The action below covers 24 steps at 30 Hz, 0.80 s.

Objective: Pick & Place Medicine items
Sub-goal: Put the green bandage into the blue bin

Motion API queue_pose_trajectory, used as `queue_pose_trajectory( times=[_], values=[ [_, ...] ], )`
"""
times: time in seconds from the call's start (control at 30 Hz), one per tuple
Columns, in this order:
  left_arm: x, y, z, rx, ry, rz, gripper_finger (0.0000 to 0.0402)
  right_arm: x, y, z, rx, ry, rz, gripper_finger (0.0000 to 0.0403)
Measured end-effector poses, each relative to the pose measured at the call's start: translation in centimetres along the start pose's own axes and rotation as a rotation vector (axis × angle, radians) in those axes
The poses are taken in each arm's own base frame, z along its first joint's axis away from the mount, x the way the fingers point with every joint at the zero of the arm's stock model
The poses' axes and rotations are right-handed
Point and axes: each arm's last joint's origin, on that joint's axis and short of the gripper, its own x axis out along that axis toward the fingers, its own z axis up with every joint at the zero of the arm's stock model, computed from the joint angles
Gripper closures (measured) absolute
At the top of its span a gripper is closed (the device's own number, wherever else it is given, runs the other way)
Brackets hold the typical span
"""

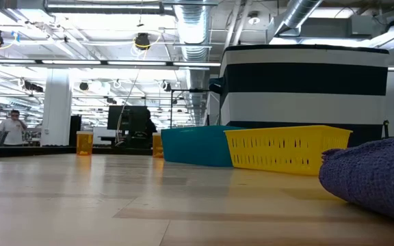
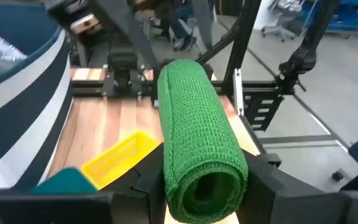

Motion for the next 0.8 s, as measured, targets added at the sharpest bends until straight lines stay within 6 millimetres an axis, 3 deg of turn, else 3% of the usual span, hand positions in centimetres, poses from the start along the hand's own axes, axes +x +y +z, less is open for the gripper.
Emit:
queue_pose_trajectory(
  times=[0.47,0.63,0.8],
  values=[
    [0.2,0.8,-2.9,-0.013,0.235,0.107,0.027,0.0,1.1,-1.2,0.048,0.056,0.0,0.0211],
    [1.9,2.5,-5.5,-0.107,0.268,0.175,0.027,-0.1,2.0,-2.4,0.077,0.117,-0.019,0.0211],
    [4.1,4.3,-6.1,-0.155,0.211,0.226,0.027,-0.2,2.7,-3.2,0.112,0.147,-0.033,0.0211]
  ],
)
